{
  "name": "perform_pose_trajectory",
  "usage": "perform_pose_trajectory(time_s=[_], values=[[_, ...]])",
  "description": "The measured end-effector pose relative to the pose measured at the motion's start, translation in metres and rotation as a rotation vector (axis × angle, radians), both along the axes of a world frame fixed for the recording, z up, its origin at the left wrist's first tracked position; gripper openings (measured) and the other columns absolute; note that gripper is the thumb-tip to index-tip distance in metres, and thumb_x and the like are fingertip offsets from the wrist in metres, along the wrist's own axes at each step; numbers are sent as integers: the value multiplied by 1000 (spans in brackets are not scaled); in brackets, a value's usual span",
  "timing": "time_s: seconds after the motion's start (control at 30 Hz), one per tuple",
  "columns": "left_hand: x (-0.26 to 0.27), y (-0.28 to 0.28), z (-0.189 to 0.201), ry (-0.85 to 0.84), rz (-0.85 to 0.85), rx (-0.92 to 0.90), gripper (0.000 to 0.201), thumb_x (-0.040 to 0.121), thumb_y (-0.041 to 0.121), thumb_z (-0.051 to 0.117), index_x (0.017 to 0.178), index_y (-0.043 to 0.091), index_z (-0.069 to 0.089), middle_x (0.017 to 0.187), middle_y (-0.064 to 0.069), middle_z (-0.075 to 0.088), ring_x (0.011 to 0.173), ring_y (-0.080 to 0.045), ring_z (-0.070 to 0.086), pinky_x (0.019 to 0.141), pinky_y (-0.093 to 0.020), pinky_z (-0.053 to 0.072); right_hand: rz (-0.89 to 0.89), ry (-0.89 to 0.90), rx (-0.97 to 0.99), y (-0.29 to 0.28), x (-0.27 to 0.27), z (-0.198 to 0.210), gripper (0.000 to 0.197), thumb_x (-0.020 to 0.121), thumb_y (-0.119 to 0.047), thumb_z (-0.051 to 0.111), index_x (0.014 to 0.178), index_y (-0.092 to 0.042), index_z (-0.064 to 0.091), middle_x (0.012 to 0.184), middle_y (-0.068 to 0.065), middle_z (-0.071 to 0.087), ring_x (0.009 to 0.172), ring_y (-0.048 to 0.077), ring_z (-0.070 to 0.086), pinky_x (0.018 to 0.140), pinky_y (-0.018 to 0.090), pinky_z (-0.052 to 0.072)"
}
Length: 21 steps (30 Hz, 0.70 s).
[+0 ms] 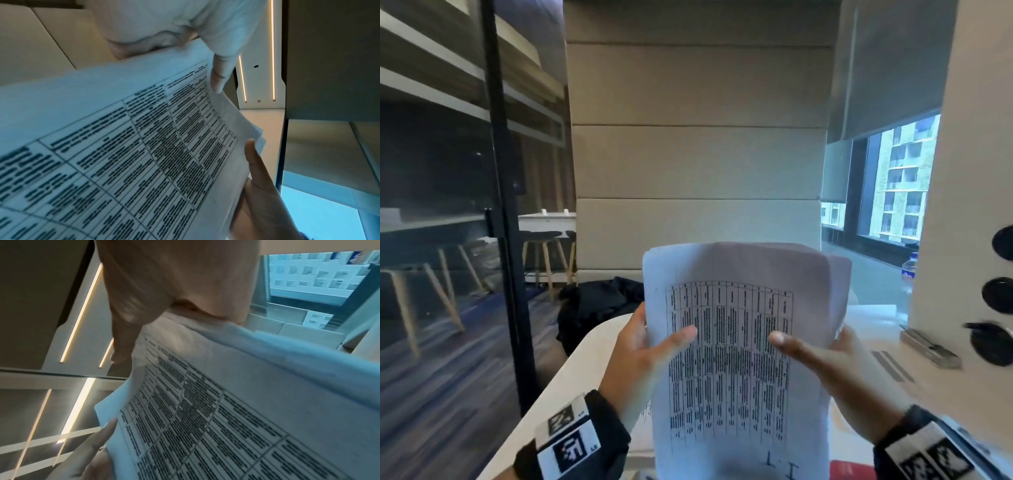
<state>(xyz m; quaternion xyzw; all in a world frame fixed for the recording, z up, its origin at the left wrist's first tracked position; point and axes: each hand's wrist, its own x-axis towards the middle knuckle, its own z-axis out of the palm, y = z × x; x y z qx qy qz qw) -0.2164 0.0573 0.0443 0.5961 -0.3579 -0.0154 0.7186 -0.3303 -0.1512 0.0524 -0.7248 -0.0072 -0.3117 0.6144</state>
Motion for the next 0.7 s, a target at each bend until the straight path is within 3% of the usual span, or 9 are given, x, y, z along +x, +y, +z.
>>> perform_pose_trajectory(time_s=[0.1, 0.2, 0.33, 0.4, 0.5, 0.63, 0.7], values=[[3, -2, 2, 41, -15, -11, 49, 74, 24, 78, 120, 20, 62, 117, 0, 70, 110, -20, 65, 94, -39, 49, 63, 13, 15, -4, 1, 2, 64, 45, -49, 88, 99, -17, 74, 100, 6, 75, 97, 21, 71, 90, 41, 52], [10, 0, 6, 156, -124, -41, 63, 60, 24, 80, 120, 15, 62, 117, -9, 69, 111, -29, 64, 95, -48, 48, 120, -39, 134, -11, 2, 8, 67, 40, -49, 90, 99, -21, 76, 102, 10, 74, 96, 26, 71, 80, 38, 57], [9, 0, 7, 150, -171, 28, 74, 57, 23, 80, 128, 25, 55, 121, -2, 68, 115, -19, 62, 102, -52, 43, 248, 4, 161, -10, 0, 12, 66, 41, -44, 92, 101, -21, 75, 106, 12, 73, 99, 28, 70, 78, 35, 58], [7, -3, 6, 138, -143, 42, 60, 63, 22, 80, 120, 29, 62, 118, 1, 69, 113, -16, 63, 104, -50, 41, 218, 27, 108, -8, 1, 10, 59, 48, -36, 88, 102, -17, 75, 106, 10, 73, 101, 26, 69, 86, 37, 56], [5, -7, 7, 143, -51, 5, 31, 76, 16, 76, 105, 22, 72, 110, 0, 73, 105, -16, 67, 104, -49, 41, 90, -8, 35, 0, 2, 9, 54, 55, -39, 83, 102, -14, 73, 101, 7, 75, 97, 22, 71, 89, 40, 53], [3, -7, 10, 108, 9, 6, 30, 80, 19, 67, 109, 17, 71, 110, 0, 73, 105, -18, 67, 101, -47, 45, -96, -272, 222, -3, 4, 22, 57, 68, -33, 83, 115, -8, 60, 101, 23, 70, 83, 28, 68, 80, 48, 55], [1, -6, 10, 103, -1, 36, 31, 79, 22, 68, 110, 20, 71, 111, 0, 72, 106, -20, 66, 101, -50, 45, -215, -416, 124, -3, 3, 32, 60, 76, -16, 77, 129, -20, 49, 95, 11, 71, 76, 25, 62, 74, 43, 53]])
